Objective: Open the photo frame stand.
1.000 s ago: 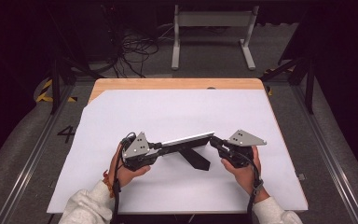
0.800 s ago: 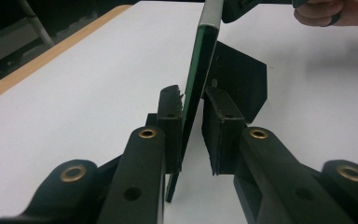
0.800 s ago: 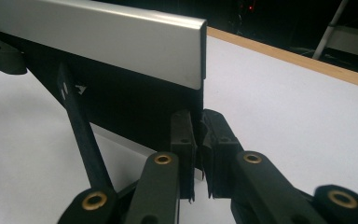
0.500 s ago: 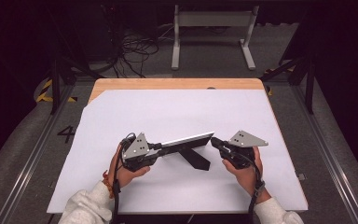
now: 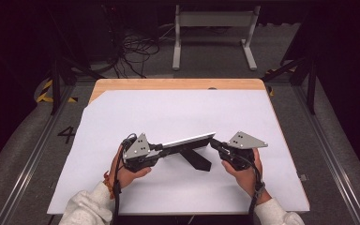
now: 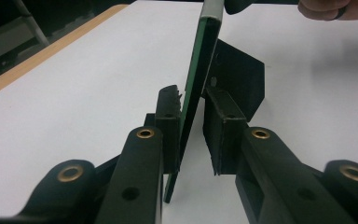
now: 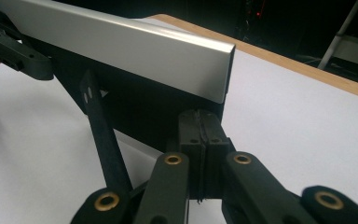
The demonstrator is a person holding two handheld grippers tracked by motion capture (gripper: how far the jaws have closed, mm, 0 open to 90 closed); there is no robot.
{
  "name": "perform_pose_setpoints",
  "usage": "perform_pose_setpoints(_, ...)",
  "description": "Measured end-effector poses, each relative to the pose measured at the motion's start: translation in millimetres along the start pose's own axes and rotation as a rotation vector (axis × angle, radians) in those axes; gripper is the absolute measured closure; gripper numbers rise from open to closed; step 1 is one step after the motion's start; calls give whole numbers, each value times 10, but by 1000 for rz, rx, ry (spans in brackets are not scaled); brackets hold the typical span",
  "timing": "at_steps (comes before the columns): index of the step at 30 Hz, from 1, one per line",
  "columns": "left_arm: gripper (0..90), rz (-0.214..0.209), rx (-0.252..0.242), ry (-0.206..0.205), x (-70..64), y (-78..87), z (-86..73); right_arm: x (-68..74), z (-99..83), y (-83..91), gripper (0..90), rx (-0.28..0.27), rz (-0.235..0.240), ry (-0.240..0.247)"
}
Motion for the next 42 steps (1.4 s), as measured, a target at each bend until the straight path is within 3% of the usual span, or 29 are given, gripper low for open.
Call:
perform_pose_setpoints(26, 782, -27, 14, -32, -93, -34, 32, -40, -13, -63, 896, 10, -11, -2)
perform_pose_setpoints(42, 787, -40, 17, -31, -124, -77, 31, -6, -23, -170, 899, 21, -5, -8)
Point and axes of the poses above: each handheld gripper's, and its own axes: y roughly backward along the jaws, z roughly out of its top, x roughly to its left, the point moved 6 cm from there along -y, roughly forward along the jaws, and after that the axes turned 1 degree about y, right-handed, at the moved point
